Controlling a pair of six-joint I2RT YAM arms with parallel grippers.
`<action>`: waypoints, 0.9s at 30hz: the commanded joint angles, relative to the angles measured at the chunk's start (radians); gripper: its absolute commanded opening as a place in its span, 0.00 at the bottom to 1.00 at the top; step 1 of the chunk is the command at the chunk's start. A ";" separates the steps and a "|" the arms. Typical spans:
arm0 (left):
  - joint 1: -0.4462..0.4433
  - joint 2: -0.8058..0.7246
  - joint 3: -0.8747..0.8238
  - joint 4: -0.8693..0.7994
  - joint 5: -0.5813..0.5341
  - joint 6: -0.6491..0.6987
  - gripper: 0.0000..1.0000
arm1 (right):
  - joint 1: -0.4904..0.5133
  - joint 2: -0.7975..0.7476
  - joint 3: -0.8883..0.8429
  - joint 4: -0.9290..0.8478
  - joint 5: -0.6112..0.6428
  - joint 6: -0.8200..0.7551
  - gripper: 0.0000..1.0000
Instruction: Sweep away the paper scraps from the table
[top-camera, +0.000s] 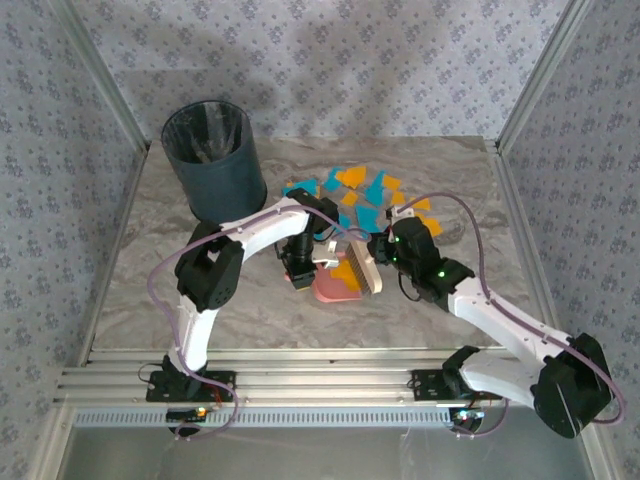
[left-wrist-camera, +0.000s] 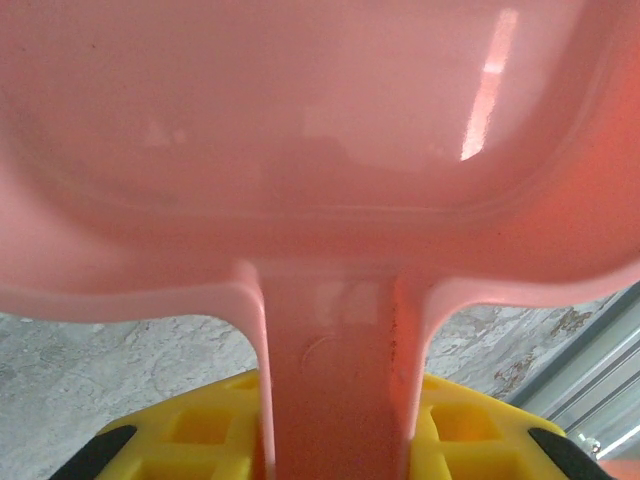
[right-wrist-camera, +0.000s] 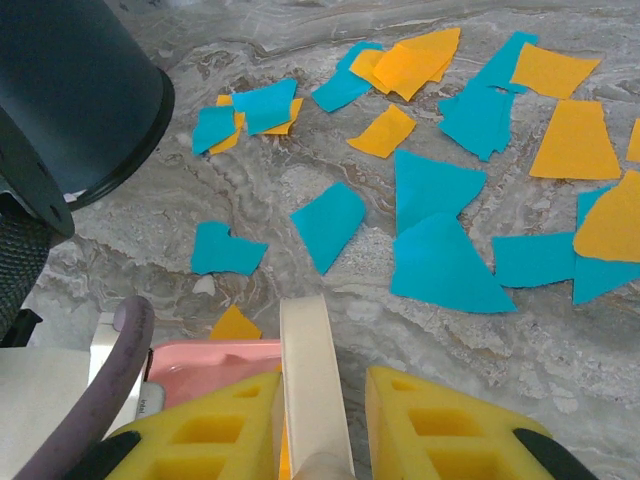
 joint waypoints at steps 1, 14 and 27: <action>0.005 -0.003 -0.020 -0.024 -0.007 -0.004 0.00 | -0.013 -0.038 -0.005 0.008 -0.027 0.031 0.00; 0.008 -0.014 -0.069 0.021 -0.002 -0.014 0.00 | -0.043 -0.109 -0.001 -0.059 0.026 0.029 0.00; 0.017 -0.065 -0.128 0.088 0.022 -0.026 0.00 | -0.200 -0.143 0.022 -0.164 -0.004 -0.008 0.00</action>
